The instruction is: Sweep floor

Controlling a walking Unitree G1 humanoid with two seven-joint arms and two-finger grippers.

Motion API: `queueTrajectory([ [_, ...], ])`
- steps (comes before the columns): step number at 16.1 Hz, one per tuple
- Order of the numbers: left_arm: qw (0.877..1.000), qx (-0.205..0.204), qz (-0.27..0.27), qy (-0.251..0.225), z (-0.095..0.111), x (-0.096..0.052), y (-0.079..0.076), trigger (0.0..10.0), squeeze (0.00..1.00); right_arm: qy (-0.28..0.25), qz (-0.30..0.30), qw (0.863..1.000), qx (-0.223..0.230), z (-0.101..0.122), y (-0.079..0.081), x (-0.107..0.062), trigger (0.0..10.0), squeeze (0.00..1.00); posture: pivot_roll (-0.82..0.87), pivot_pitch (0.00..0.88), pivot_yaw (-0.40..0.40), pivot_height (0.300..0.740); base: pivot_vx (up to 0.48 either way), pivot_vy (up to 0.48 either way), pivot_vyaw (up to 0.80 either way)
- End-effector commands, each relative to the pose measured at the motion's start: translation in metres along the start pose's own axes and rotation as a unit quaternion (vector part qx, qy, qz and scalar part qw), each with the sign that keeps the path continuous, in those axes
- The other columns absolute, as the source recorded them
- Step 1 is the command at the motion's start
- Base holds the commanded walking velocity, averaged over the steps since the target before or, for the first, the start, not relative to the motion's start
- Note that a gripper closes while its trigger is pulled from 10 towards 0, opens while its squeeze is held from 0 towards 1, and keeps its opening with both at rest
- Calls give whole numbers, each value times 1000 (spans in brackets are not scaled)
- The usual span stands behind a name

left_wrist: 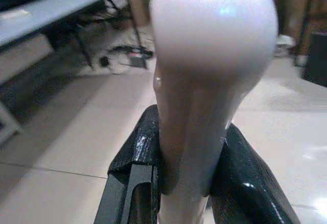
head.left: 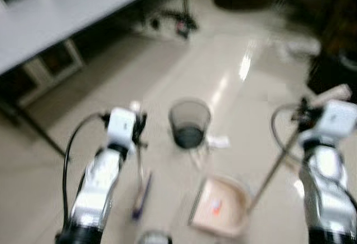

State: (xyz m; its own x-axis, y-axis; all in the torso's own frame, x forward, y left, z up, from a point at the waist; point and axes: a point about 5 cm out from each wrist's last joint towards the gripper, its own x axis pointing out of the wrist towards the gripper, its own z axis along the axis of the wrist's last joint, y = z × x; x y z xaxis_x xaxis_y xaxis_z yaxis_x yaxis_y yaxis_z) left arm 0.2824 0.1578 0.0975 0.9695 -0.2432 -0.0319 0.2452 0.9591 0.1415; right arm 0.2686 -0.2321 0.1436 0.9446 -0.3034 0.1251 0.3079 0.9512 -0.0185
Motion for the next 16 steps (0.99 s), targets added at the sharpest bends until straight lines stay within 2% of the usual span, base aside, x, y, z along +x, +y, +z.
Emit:
queueTrajectory([
  [1,1000,0,3,-10,4,-1,4,10000,0,-22,-1,1000,0,11,2,0,10000,0,7,83,51,740,0,0,-800],
  [5,1000,15,8,-15,3,-4,7,10000,0,-25,-8,1000,-2,11,-1,-4,10000,0,1,72,52,740,0,0,-800],
  [10,999,18,14,-46,14,1,7,10000,0,-28,0,1000,-6,12,4,-1,10000,0,6,60,46,740,50,0,-800],
  [14,999,16,13,-45,11,-4,7,10000,0,-10,7,1000,-1,3,2,-1,10000,0,20,21,50,740,294,0,0],
  [16,998,20,11,-53,16,6,8,10000,0,-20,28,999,10,7,16,7,10000,0,26,21,56,740,322,0,0],
])
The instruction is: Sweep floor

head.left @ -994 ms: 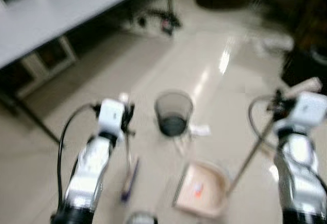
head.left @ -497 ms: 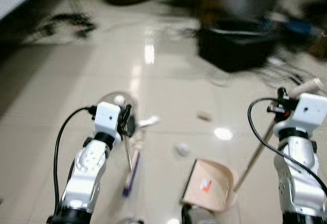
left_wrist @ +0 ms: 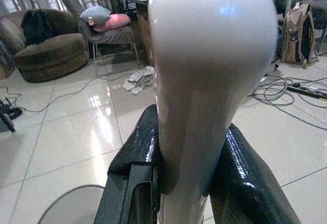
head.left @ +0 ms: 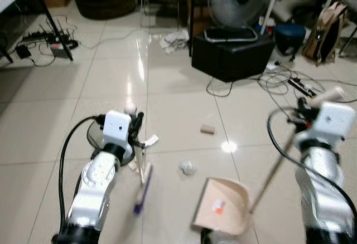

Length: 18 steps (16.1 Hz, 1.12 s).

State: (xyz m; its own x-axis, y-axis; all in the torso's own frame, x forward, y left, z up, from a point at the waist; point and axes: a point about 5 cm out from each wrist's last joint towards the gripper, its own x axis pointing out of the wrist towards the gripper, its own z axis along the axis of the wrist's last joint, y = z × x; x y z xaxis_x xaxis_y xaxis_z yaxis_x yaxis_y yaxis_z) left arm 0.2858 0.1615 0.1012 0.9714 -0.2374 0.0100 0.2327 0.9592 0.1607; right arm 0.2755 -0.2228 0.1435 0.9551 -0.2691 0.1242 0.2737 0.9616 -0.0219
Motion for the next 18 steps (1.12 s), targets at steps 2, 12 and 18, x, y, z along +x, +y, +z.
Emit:
queueTrajectory([
  [2,999,16,-4,-42,18,11,1,10000,0,-31,16,999,12,13,11,3,10000,0,55,21,53,740,328,0,0],
  [12,998,24,24,-54,30,27,6,10000,0,-31,46,998,20,8,21,8,10000,0,48,14,49,740,363,0,-111],
  [18,997,22,32,-62,33,27,8,10000,0,-46,54,997,23,15,20,8,10000,0,20,42,61,740,364,0,0],
])
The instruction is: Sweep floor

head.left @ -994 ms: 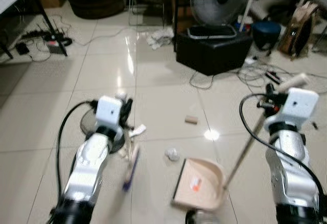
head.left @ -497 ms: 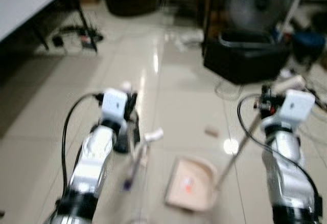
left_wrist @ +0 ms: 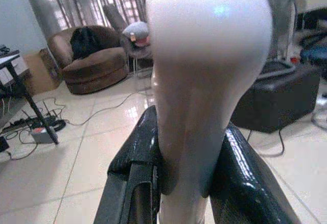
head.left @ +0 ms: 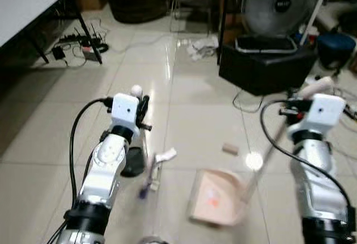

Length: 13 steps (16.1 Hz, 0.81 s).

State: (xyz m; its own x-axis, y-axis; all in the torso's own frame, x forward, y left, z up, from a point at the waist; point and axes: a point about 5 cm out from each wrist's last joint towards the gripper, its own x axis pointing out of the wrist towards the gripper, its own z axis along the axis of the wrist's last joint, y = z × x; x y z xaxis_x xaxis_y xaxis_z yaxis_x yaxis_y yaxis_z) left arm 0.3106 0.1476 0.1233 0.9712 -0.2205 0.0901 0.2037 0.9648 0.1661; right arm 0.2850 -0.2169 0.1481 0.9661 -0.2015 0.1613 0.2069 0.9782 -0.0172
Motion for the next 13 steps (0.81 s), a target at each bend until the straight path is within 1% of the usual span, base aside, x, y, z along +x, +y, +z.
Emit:
queueTrajectory([
  [1,999,16,17,-25,10,0,12,10000,0,-27,21,999,16,11,13,0,10000,0,20,43,63,740,364,0,0],
  [2,999,14,17,-26,11,1,12,10000,0,-26,21,999,16,11,13,0,10000,0,20,43,63,740,364,0,0],
  [5,1000,-7,-19,-13,6,-4,3,10000,0,-21,20,999,15,8,12,-2,10000,0,21,50,58,740,360,0,0],
  [8,1000,-4,-17,-18,7,-5,1,10000,0,-19,19,1000,8,8,10,-3,10000,0,10,52,53,740,360,0,0],
  [13,1000,-2,-24,-3,-1,-4,0,10000,0,-19,23,1000,-1,7,9,-7,10000,0,-1,48,61,740,362,0,0],
])
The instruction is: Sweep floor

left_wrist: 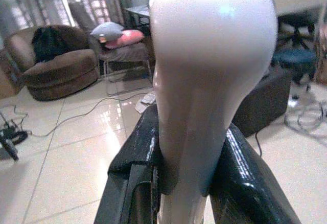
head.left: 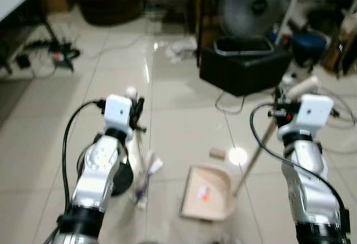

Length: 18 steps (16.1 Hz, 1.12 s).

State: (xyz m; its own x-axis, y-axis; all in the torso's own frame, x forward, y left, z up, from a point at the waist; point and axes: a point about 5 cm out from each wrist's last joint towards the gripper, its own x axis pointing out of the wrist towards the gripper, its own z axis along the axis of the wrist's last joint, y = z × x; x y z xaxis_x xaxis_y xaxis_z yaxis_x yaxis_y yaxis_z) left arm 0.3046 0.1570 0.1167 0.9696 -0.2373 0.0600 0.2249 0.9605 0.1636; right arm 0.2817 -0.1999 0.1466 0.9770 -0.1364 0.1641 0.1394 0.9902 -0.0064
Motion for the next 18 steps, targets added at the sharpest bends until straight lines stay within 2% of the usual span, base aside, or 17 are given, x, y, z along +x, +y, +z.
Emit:
queueTrajectory([
  [1,1000,2,-15,-15,6,4,-7,10000,0,-17,-10,1000,-15,7,-6,-1,10000,0,-2,48,61,740,360,0,0],
  [6,1000,5,-20,-11,4,5,-8,10000,0,-15,-15,999,-42,4,-11,-2,10000,0,-5,45,62,740,347,0,0],
  [10,1000,11,-27,-1,0,5,-10,10000,0,-14,-28,998,-58,3,-20,-4,10000,0,-5,52,69,740,0,0,0],
  [13,999,13,-34,-1,-1,5,-11,10000,0,-31,-40,993,-108,4,-29,-3,10000,0,-4,72,79,740,0,0,0],
  [15,999,12,-38,3,-5,4,-12,10000,0,-34,-39,992,-118,5,-32,-4,10000,0,-2,90,87,740,0,0,0],
  [18,999,12,-43,5,-6,7,-13,10000,0,-41,-10,990,-132,-1,-33,1,10000,0,11,131,101,740,0,0,0],
])
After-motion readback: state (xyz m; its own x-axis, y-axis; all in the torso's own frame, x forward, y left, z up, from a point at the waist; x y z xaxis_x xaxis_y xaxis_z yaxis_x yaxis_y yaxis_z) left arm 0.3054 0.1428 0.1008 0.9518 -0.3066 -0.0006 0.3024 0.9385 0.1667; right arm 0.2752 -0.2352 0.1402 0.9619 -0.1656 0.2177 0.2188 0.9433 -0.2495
